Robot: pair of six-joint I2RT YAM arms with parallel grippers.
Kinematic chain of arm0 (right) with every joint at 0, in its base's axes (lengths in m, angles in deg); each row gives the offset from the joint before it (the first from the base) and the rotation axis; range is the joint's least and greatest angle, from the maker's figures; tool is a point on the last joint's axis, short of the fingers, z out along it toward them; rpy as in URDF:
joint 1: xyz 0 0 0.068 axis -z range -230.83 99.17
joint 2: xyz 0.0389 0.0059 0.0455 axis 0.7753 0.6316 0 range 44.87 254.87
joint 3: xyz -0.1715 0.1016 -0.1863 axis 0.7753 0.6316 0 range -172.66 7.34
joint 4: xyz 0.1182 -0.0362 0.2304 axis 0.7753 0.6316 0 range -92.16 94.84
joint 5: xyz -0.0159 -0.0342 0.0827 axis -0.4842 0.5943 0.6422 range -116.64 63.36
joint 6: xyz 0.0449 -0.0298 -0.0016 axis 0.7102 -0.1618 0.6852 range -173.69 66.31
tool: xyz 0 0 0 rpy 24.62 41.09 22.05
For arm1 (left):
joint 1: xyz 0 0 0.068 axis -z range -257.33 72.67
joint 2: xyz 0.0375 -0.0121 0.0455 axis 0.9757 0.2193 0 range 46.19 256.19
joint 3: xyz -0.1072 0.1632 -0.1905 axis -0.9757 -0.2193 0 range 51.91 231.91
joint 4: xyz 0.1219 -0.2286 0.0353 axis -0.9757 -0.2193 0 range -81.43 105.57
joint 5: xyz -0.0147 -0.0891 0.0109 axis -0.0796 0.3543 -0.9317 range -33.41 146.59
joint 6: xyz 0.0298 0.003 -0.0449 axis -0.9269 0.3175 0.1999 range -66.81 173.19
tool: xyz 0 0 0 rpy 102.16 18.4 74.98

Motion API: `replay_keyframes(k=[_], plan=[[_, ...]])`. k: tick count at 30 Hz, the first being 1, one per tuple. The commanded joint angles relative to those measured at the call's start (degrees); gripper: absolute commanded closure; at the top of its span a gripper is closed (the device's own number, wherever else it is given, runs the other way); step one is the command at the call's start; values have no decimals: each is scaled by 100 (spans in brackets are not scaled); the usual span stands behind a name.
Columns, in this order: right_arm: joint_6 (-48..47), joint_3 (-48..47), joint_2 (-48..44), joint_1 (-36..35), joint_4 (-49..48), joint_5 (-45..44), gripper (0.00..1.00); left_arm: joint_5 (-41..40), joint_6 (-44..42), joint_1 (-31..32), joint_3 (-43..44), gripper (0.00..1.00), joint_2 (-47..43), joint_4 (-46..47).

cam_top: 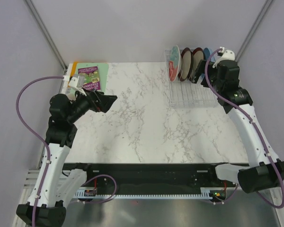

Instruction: Unload the plates from the dish rack

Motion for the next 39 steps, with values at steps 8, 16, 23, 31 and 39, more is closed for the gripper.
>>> replay_keyframes(k=[8,16,23,31,39], plan=[[-424,-3001,3000,11,428,1054,2,582,248,-17,70,0,1007,525],[-538,-5313,5041,-129,913,337,2,-102,81,-17,351,0,1957,578],[-1056,-6266,5939,-480,1117,-639,2,-393,204,-9,448,0,2344,842],[-1646,-6477,6572,-999,949,-2176,7,-552,204,-9,405,4,2458,895],[-1654,-6372,6871,-1008,738,-3075,16,-534,239,-9,150,4,2336,903]])
